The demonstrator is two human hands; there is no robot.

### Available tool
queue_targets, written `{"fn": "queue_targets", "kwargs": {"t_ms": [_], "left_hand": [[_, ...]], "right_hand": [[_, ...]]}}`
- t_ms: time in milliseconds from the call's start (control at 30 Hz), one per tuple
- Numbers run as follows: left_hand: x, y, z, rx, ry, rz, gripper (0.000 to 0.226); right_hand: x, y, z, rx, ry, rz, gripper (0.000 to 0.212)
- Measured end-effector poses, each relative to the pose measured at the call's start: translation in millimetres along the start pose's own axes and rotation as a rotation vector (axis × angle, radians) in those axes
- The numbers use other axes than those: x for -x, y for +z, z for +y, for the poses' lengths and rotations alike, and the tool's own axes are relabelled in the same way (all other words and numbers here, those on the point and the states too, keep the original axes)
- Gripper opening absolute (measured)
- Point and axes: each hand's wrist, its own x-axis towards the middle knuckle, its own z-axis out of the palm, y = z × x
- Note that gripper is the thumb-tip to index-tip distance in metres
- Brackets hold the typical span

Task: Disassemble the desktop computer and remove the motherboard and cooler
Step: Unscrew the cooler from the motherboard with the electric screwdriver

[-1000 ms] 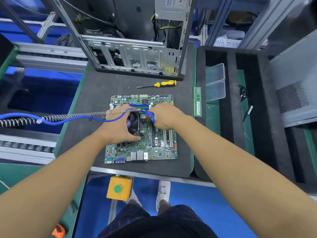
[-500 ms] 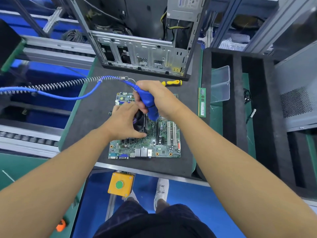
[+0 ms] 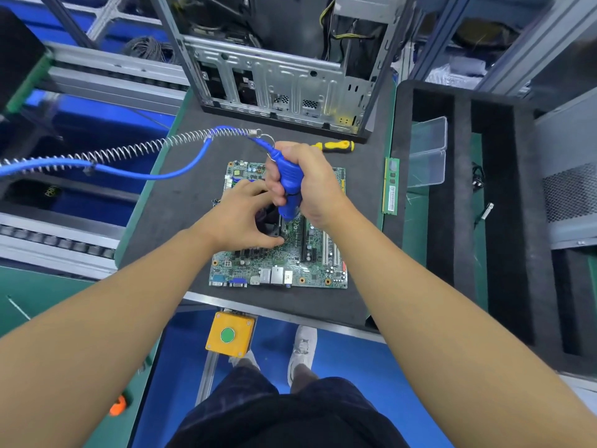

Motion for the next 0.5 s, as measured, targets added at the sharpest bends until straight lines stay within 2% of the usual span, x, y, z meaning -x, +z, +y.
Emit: {"fn": "queue_targets", "kwargs": {"t_ms": [100,233,333,500], "left_hand": [[-2,-1,-2,0.001,-0.03,-0.024,0.068],[-1,-3,1,0.006,0.004,0.0,0.06],[0,-5,5,0.045,0.013,-0.005,0.041],[-1,-8,7,0.047,-0.044,-0.051,0.045]], "right_hand": [[0,1,-5,-0.009,-0.007,0.007,0.026],[0,2,-5,0.012,0.006,0.012,0.023],[1,3,-5,0.045,0.016,0.015,0.023],[5,11,-6,0.105,0.005,-0.073,0.019]]}}
